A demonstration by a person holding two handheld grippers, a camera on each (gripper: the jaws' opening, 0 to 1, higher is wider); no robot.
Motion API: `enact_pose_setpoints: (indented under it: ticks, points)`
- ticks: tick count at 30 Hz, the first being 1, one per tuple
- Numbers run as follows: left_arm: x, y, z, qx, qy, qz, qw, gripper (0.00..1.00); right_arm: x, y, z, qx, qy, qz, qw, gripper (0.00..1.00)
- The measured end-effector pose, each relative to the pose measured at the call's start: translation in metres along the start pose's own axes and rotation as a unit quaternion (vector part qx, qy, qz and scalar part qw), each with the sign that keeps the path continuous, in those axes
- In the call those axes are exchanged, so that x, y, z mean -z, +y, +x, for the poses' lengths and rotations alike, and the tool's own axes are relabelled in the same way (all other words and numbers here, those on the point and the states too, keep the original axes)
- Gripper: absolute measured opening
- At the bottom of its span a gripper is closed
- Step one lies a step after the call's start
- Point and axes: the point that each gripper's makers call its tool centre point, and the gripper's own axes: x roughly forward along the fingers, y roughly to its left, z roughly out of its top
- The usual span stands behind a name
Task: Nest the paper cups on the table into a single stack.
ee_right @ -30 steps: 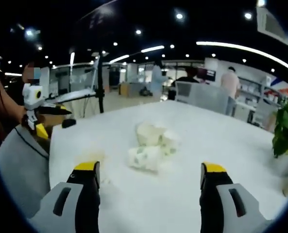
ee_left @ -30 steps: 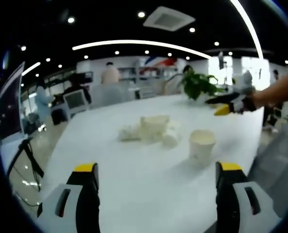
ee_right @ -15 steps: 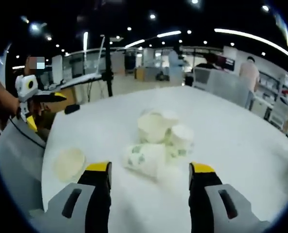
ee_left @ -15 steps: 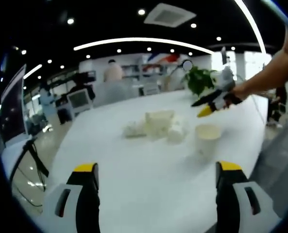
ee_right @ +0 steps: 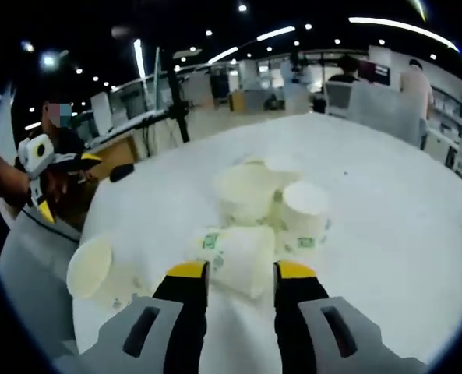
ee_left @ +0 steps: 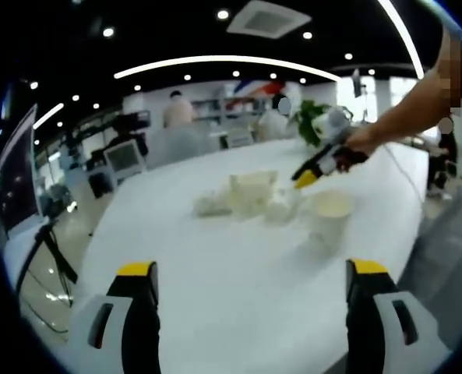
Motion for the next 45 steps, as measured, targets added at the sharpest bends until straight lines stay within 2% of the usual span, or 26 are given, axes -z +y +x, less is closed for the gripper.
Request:
enact_pose_setpoints:
  ticks: [6, 11, 15, 19, 29, 34, 42, 45]
  points:
    - [0.000, -0.003, 0.000, 0.003, 0.001, 0.001, 1.0000, 0.99, 0.005, 0.006, 0.007, -0.027, 0.010, 0.014, 0.9995, 0.24]
    - [0.000, -0.004, 0.000, 0.005, 0.003, 0.000, 1.0000, 0.99, 0.008, 0.016, 0.008, -0.057, 0.016, 0.033, 0.9977, 0.12]
    - [0.000, -0.005, 0.000, 0.008, 0.003, 0.003, 1.0000, 0.99, 0.009, 0.020, 0.006, -0.065, 0.014, 0.038, 0.9971, 0.10]
    - [0.000, -0.005, 0.000, 0.007, 0.002, 0.004, 1.0000, 0.99, 0.006, 0.032, 0.001, -0.087, 0.008, 0.054, 0.9947, 0.06]
    - [-0.002, -0.005, -0.001, 0.005, 0.001, 0.003, 1.0000, 0.99, 0.002, 0.050, 0.001, -0.104, -0.004, 0.078, 0.9915, 0.00]
    - [-0.002, -0.005, -0.001, 0.006, -0.001, 0.004, 1.0000, 0.99, -0.005, 0.056, -0.003, -0.108, -0.014, 0.083, 0.9906, 0.00]
    - [-0.003, -0.005, -0.001, 0.009, -0.003, 0.004, 0.9999, 0.99, -0.006, 0.061, -0.012, -0.105, -0.008, 0.075, 0.9916, 0.00]
    - [-0.004, -0.006, -0.001, 0.009, -0.004, 0.002, 0.9999, 0.99, -0.006, 0.060, -0.014, -0.101, 0.002, 0.060, 0.9931, 0.00]
